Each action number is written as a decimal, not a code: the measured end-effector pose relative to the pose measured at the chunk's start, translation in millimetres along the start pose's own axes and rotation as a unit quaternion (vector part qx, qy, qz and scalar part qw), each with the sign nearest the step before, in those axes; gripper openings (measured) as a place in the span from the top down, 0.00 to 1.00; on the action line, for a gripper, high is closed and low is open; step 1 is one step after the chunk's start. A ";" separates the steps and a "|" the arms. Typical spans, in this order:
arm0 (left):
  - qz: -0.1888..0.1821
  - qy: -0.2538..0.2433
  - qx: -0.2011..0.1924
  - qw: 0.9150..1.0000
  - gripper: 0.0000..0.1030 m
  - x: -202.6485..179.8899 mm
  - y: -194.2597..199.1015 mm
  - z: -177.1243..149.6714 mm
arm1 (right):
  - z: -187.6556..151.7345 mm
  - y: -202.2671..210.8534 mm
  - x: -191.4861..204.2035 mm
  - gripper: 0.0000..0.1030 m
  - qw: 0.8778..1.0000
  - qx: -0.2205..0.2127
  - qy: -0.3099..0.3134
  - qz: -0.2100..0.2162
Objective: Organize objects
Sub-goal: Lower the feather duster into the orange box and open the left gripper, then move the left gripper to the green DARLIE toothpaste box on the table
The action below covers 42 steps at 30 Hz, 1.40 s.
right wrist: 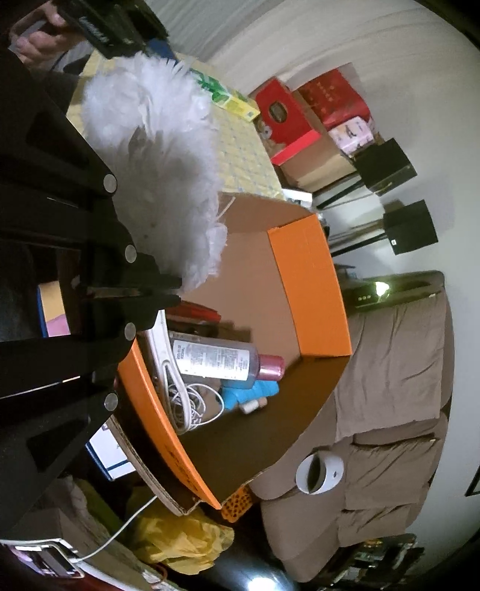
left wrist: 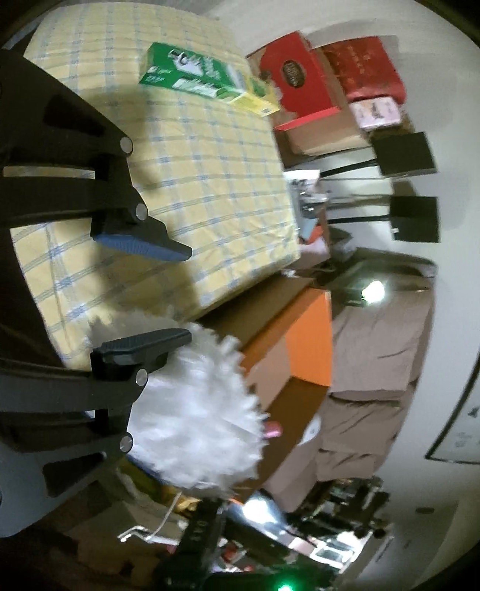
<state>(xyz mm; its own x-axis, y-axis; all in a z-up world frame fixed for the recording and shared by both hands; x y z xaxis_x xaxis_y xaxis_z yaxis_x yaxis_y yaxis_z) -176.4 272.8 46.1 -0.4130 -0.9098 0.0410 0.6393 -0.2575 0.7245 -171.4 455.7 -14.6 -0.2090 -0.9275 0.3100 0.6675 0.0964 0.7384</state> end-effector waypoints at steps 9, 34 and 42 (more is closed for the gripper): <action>-0.020 0.004 0.001 1.000 0.66 -19.7 -6.6 8.3 | 4.0 -2.3 -15.0 0.96 1.000 0.001 -0.023 -0.010; -0.102 -0.038 0.019 0.994 0.64 -113.4 -11.4 21.8 | 33.6 37.5 -65.3 0.64 0.994 -0.043 -0.104 0.019; -0.101 -0.015 0.031 0.994 0.56 -124.4 -37.7 39.7 | 47.9 69.4 -75.5 0.63 0.986 -0.097 -0.131 0.039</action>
Point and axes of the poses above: each gripper's, at about its wrist camera, not at the fingertips, and y roughly against the way its jaws point, x to its left, z to its top, the point moved 6 cm from there along -y, roughly the way its jaws point, and after that the axes turned 12 degrees about -y, right-handed, at the moved point
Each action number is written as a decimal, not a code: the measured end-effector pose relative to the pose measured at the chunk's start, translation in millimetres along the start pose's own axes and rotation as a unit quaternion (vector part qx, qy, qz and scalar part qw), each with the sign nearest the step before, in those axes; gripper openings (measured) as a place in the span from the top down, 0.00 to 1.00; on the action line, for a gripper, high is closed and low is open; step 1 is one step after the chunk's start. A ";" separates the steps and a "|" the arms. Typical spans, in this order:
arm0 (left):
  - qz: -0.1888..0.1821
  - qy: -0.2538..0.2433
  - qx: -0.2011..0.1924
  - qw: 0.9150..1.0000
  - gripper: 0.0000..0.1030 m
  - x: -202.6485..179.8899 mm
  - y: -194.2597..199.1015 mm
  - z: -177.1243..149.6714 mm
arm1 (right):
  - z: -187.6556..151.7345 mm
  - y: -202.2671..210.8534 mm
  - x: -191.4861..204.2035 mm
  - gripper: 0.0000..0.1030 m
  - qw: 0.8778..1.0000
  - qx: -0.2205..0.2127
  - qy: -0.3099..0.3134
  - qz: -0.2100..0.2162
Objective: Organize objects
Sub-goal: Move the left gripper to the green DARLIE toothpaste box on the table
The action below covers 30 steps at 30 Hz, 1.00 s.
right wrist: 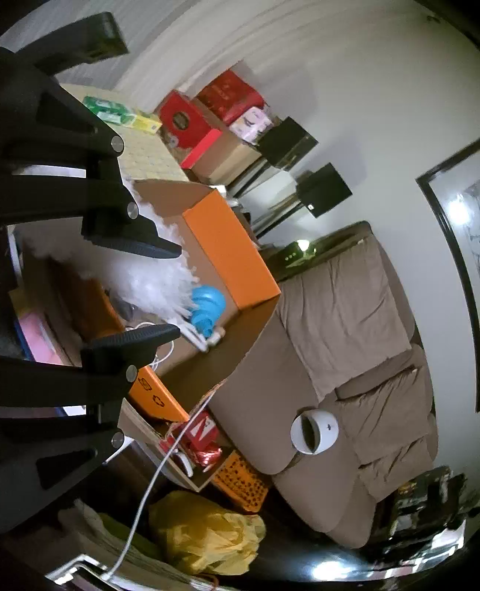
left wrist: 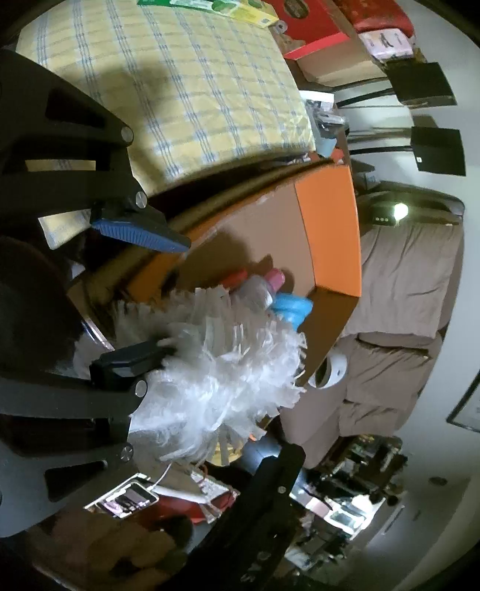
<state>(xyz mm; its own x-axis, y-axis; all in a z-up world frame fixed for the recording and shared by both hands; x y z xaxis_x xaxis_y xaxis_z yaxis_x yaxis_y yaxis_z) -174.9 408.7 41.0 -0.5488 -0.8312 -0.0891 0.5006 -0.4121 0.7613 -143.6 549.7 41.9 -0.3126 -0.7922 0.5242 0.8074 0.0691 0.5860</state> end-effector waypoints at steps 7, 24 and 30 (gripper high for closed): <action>0.031 -0.027 -0.006 0.999 0.48 -4.1 -1.9 6.7 | -12.8 -14.0 9.4 0.63 0.999 0.036 0.027 -0.019; 0.186 0.008 -0.086 0.979 0.37 97.6 87.8 -10.6 | -77.6 -51.7 68.3 0.63 0.979 0.089 0.179 -0.040; 0.195 0.008 -0.077 0.978 0.37 112.1 94.6 -19.6 | -65.7 -64.6 54.9 0.53 0.994 0.036 0.097 -0.043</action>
Point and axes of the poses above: each gripper's, at about its wrist camera, not at the fingertips, and y roughly against the way its jaws point, x to its left, z to its top, the point moved 6 cm from there along -y, roughly the way its jaws point, and after that the axes turned 12 degrees about -y, right-handed, at the moved point
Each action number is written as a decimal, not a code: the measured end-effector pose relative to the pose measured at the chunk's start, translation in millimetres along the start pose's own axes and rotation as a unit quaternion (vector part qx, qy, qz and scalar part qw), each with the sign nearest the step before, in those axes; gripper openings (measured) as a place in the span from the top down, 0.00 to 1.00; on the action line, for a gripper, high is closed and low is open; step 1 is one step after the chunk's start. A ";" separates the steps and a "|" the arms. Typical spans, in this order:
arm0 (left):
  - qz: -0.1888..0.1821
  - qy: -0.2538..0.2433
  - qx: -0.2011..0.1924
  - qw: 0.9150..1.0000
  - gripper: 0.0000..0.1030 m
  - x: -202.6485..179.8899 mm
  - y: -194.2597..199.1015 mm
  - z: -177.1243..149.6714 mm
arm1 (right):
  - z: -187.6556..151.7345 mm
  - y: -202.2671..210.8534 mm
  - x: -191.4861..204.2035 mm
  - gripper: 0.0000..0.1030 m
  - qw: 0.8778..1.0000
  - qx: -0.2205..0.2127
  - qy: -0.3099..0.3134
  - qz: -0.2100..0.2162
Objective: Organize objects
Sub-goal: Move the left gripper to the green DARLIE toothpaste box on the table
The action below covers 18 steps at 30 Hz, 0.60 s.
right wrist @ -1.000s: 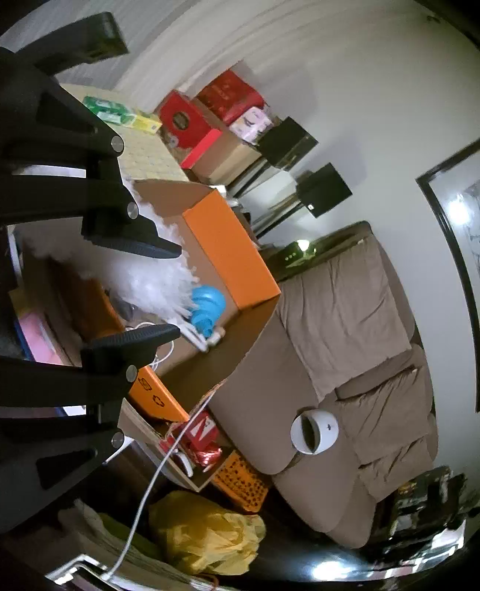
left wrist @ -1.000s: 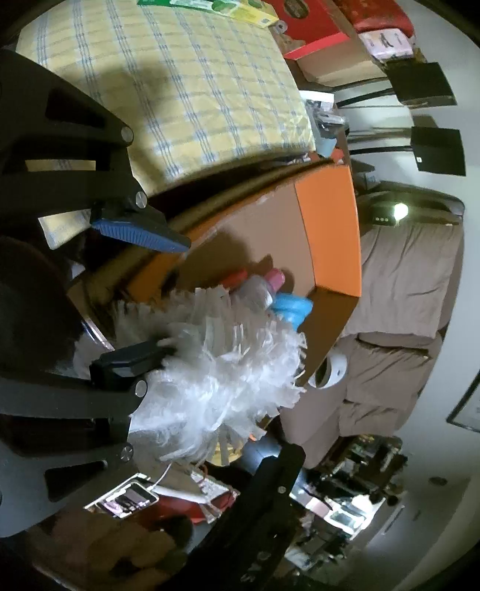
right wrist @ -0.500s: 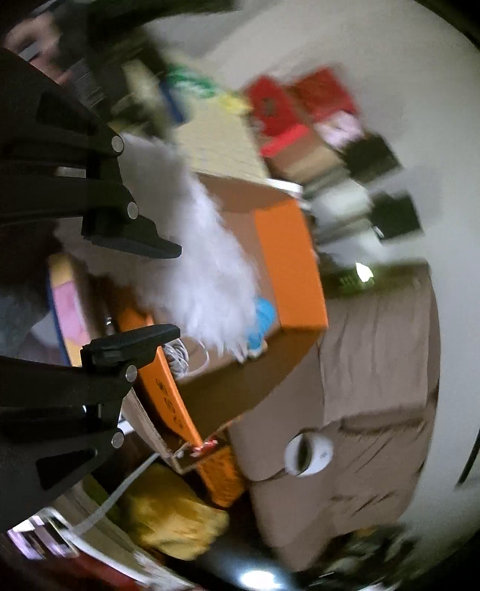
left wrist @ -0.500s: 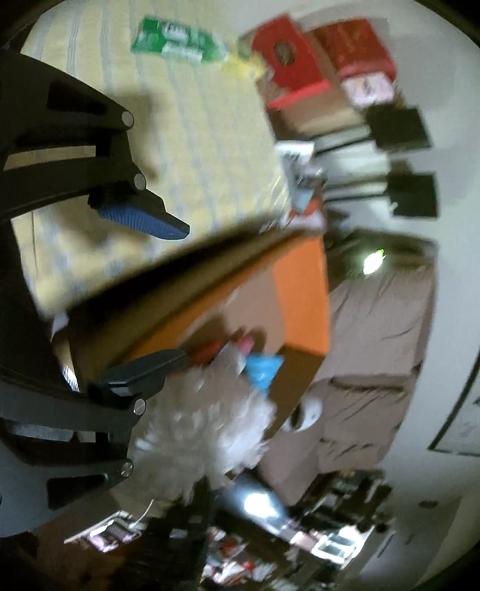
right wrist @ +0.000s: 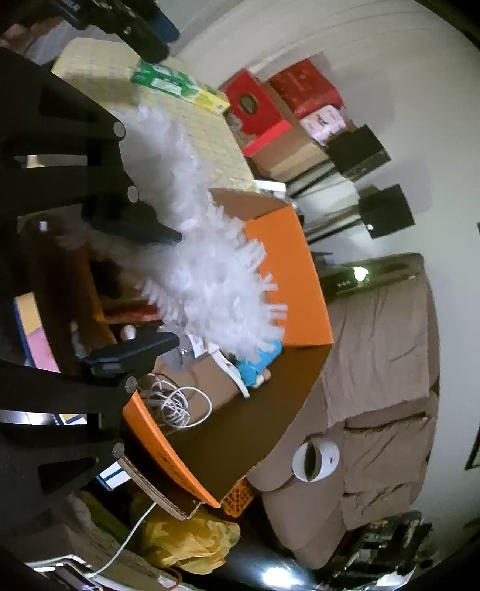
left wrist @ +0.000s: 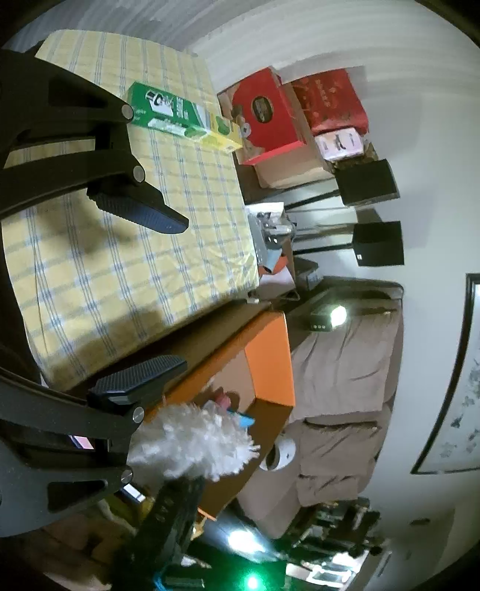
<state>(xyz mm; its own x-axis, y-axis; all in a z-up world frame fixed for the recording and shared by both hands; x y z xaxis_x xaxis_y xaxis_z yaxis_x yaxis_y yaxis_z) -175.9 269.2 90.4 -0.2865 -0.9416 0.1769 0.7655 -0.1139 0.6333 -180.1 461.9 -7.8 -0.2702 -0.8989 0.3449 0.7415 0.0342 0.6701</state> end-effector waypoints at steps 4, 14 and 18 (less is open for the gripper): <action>0.029 0.012 0.013 0.999 0.23 28.0 -6.0 -8.9 | 13.5 17.5 0.0 0.53 0.999 -0.031 0.003 -0.023; 0.146 0.158 0.073 0.974 0.12 192.7 -25.2 -74.4 | 35.1 84.0 17.1 0.31 0.994 -0.096 0.009 0.051; 0.177 0.176 0.089 0.964 0.07 224.1 -34.2 -106.1 | 32.4 98.6 32.5 0.26 0.992 -0.095 0.021 0.085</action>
Point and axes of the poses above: each gripper's, at about its wrist camera, not at the fingertips, and y roughly against the way its jaws point, x to its left, z to its top, the point moved 6 cm from there along -y, roughly the way its jaws point, and after that the axes turned 12 degrees about -y, right-handed, at the moved point
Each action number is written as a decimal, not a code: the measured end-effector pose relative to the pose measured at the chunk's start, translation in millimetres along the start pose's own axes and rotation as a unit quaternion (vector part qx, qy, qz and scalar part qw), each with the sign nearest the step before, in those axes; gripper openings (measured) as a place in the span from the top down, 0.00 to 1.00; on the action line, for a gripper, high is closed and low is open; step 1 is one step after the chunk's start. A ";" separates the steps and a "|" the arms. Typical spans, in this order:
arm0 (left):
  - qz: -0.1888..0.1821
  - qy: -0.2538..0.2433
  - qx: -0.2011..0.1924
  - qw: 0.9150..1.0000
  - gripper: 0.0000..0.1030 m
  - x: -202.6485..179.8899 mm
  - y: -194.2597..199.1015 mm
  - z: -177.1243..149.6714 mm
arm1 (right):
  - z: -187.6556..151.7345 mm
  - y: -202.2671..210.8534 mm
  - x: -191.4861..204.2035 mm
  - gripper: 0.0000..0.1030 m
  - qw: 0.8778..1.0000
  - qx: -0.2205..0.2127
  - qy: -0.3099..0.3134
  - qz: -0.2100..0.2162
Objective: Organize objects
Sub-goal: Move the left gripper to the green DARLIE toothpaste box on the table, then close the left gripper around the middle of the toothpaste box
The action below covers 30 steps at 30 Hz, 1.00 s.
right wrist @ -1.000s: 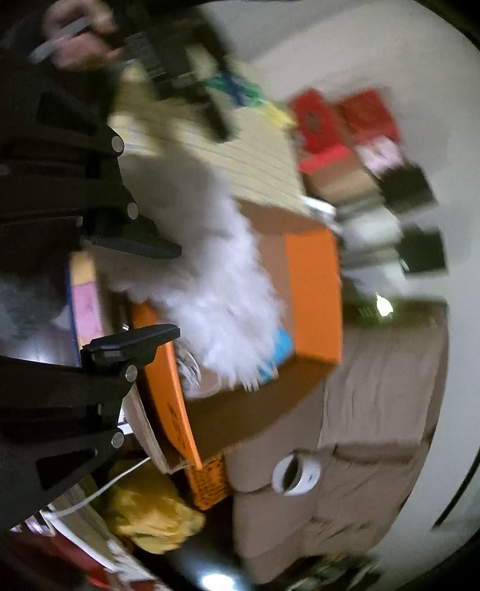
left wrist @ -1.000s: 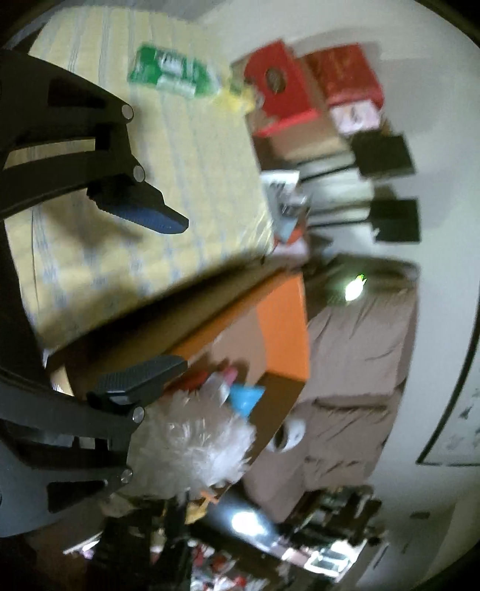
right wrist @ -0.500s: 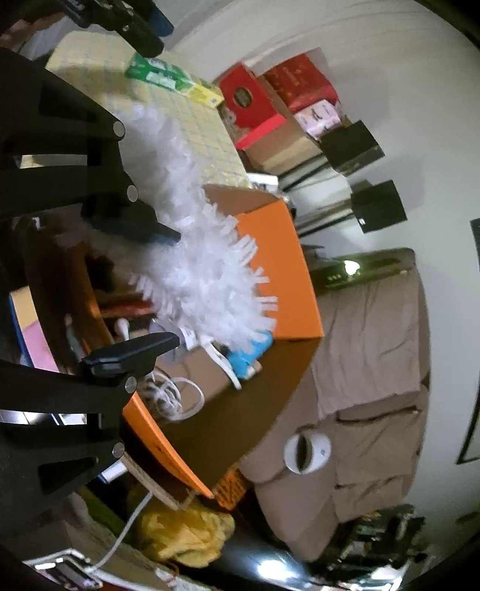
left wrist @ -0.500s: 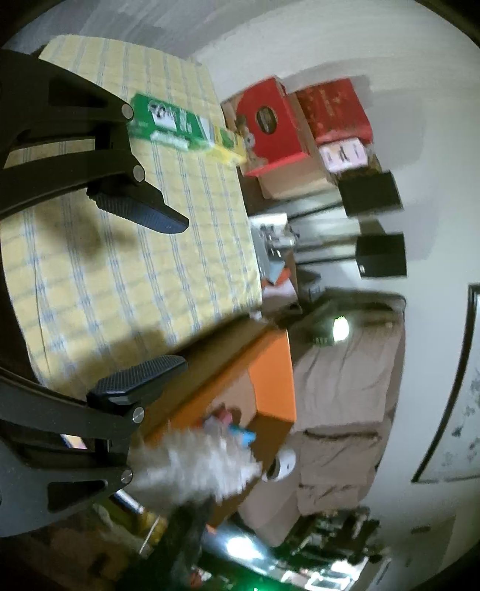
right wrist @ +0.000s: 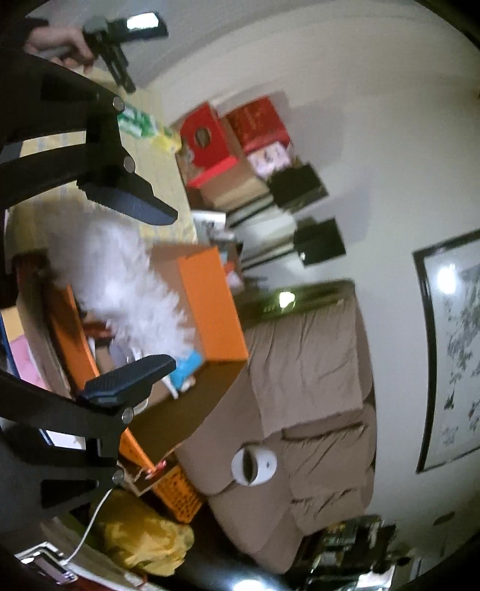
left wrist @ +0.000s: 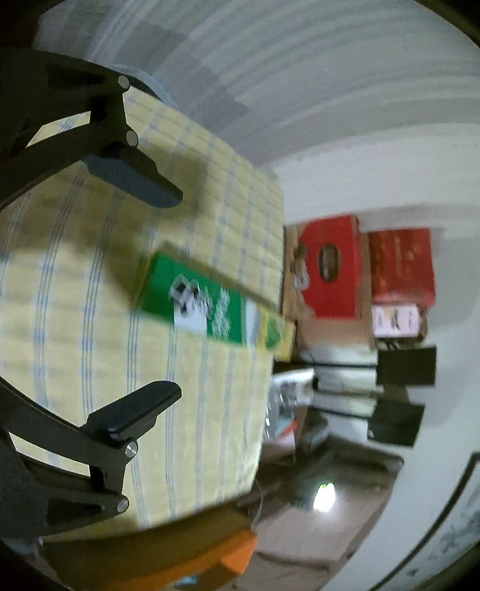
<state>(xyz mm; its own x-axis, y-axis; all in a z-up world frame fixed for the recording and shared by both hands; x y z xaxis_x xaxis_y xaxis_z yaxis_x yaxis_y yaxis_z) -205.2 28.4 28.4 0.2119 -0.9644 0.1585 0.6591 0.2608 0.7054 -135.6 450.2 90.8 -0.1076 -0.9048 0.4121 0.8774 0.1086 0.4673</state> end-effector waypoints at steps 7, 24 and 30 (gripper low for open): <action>-0.012 0.003 0.054 0.998 0.06 3.5 -54.4 -36.2 | -12.7 -7.6 14.2 0.26 0.999 0.019 0.026 -0.003; -0.045 -0.019 0.030 0.998 0.46 -19.5 -67.7 -42.4 | -42.5 -35.1 29.6 0.26 0.995 0.055 0.074 -0.027; -0.035 -0.059 0.013 0.998 0.46 -19.8 -49.6 -42.7 | -44.5 -34.0 33.3 0.26 0.995 0.057 0.082 -0.023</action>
<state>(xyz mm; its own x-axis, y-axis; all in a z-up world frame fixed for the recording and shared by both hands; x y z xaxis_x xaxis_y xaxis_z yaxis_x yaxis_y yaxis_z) -211.2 36.5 -39.2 0.0795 -0.9791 0.1872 0.6499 0.1933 0.7350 -148.2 398.1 53.8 -0.0609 -0.9639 0.2592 0.8140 0.1023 0.5718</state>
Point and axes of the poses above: each gripper's, at about its wrist camera, not at the fingertips, and y roughly against the way its jaws point, x to its left, z to its top, the point moved 6 cm from there along -y, roughly the way its jaws point, and after that the axes turned 12 degrees about -y, right-handed, at the moved point
